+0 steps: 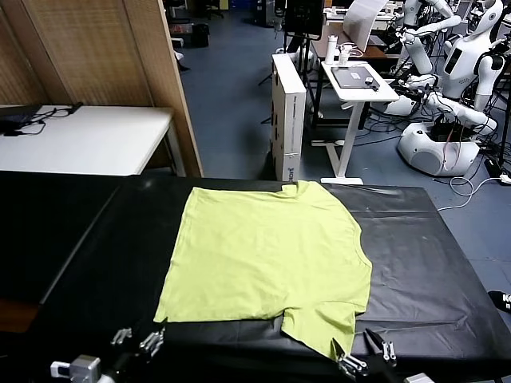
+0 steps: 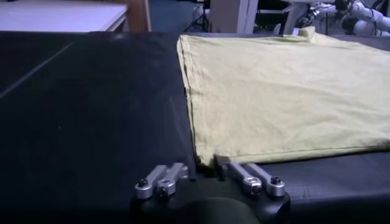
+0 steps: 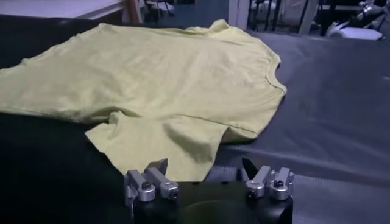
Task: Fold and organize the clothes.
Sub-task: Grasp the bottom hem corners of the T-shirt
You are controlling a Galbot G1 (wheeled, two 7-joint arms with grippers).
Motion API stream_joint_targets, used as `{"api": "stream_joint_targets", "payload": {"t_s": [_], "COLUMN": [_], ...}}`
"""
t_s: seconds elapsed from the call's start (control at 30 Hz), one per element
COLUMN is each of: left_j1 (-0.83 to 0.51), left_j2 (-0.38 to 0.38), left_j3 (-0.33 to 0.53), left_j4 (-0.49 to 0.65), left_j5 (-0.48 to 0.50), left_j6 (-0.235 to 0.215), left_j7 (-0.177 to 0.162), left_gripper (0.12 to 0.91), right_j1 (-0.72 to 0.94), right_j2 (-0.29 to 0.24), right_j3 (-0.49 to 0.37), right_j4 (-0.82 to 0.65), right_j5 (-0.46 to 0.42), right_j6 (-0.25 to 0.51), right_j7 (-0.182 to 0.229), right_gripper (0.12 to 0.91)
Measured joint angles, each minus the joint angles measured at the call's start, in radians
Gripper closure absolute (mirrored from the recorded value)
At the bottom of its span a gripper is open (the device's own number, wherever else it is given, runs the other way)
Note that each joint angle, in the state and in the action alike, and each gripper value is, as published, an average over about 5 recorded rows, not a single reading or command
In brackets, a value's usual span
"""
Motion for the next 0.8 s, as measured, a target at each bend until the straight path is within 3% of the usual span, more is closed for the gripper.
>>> {"api": "stream_joint_targets", "payload": {"t_s": [0.8], "left_j1": [0.036], "left_j2": [-0.011], "left_j3": [-0.004], "left_j4": [-0.045], "left_j5": [0.0], "left_j6": [-0.004], "left_j7": [-0.012], "left_gripper": [0.885], "right_j1": [-0.055], "right_j2": [-0.004], "right_j3": [0.024], "right_j4": [0.061], "right_j5": [0.004], "right_j6": [0.001], "right_j7": [0.01], "right_gripper": [0.886]}}
